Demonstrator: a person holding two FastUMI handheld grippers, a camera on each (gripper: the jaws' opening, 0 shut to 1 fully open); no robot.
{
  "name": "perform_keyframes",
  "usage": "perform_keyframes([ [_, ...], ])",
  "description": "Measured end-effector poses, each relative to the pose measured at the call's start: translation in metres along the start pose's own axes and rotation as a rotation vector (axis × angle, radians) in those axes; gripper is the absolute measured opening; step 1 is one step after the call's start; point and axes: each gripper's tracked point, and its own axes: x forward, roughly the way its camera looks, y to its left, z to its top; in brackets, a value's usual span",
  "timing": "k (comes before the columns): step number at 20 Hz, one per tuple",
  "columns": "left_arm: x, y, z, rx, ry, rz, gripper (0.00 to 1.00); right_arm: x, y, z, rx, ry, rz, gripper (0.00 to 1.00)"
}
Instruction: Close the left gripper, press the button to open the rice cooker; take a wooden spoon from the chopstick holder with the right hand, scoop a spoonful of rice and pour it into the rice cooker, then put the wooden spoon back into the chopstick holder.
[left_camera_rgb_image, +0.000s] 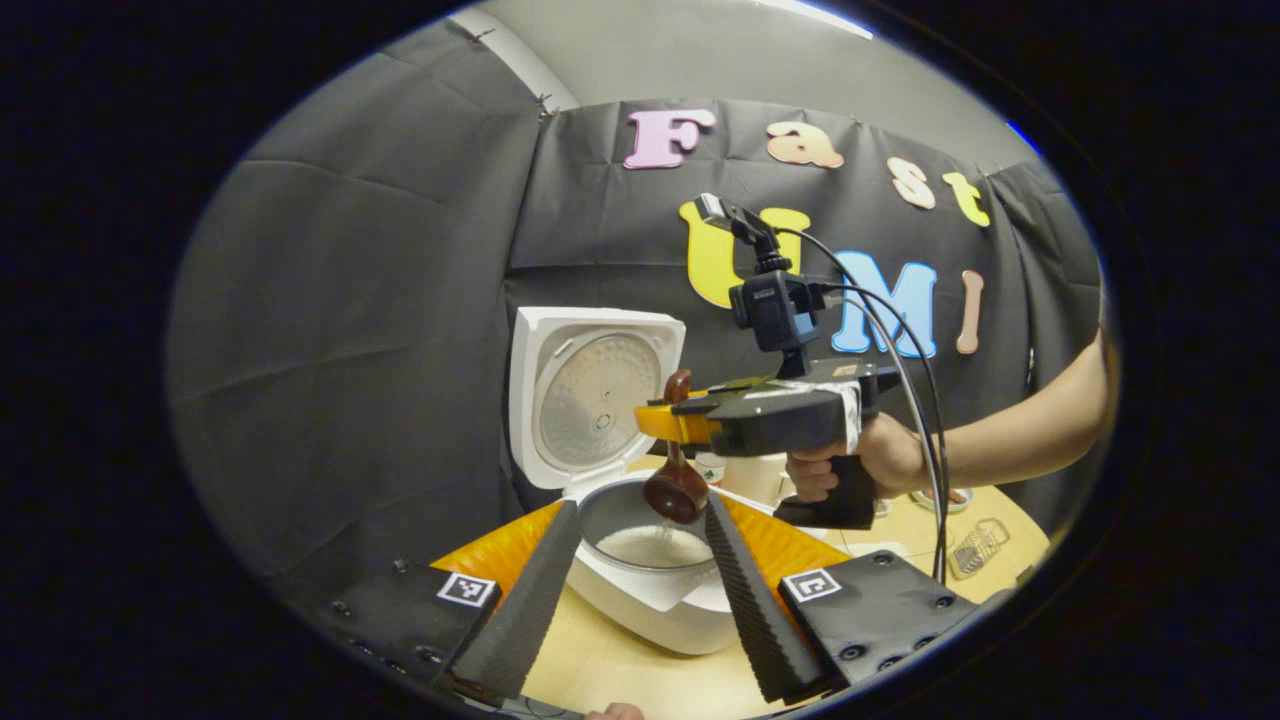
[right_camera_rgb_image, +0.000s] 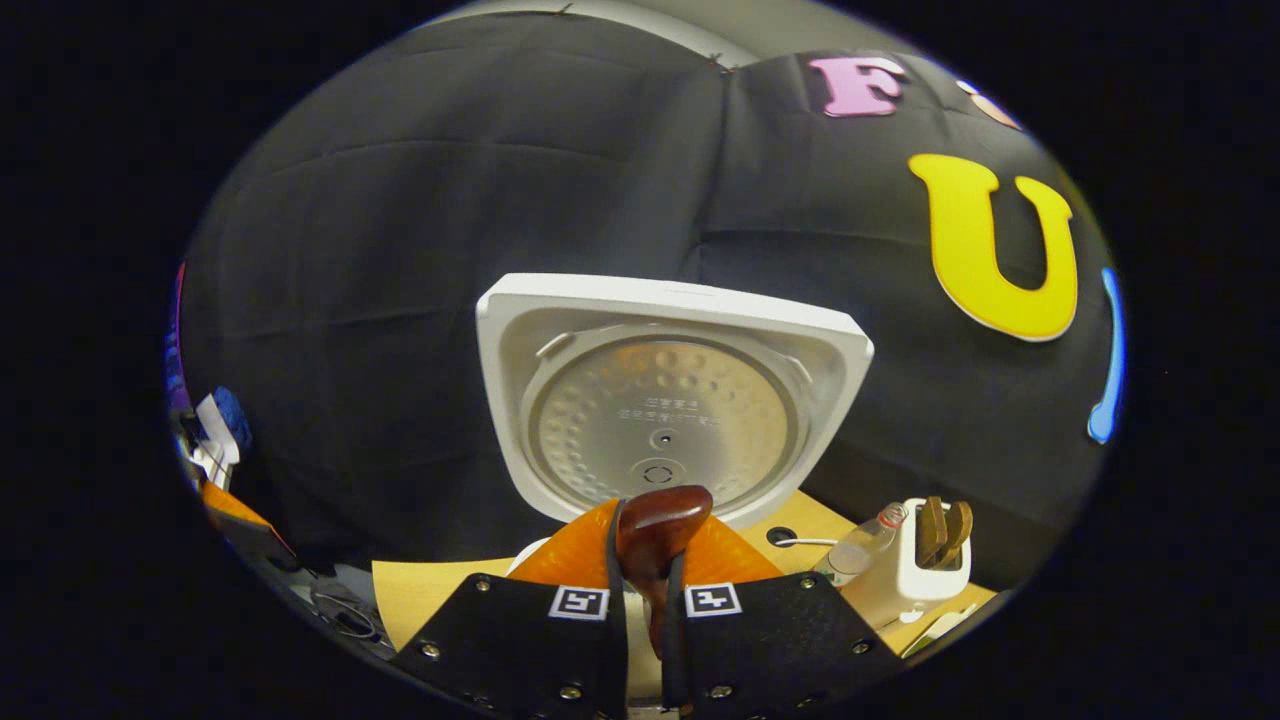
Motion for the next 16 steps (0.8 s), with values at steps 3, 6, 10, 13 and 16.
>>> perform_keyframes([
  [3,0.001,-0.001,-0.003,-0.018,0.010,0.005,0.89,-0.003,-0.008,-0.001,0.043,-0.016,-0.002,0.13],
  [6,-0.003,-0.003,-0.001,-0.024,0.009,0.009,0.89,-0.014,-0.025,0.006,0.216,-0.050,-0.013,0.13],
  [10,-0.002,-0.014,0.004,-0.020,0.004,-0.010,0.89,-0.021,-0.070,-0.014,0.552,-0.076,-0.023,0.13],
  [13,-0.002,-0.028,0.003,-0.028,0.007,-0.037,0.89,-0.029,-0.091,-0.030,0.749,-0.095,-0.043,0.13],
  [16,0.000,-0.042,0.010,-0.020,0.003,-0.050,0.89,-0.055,-0.115,-0.036,0.899,-0.136,-0.065,0.13],
])
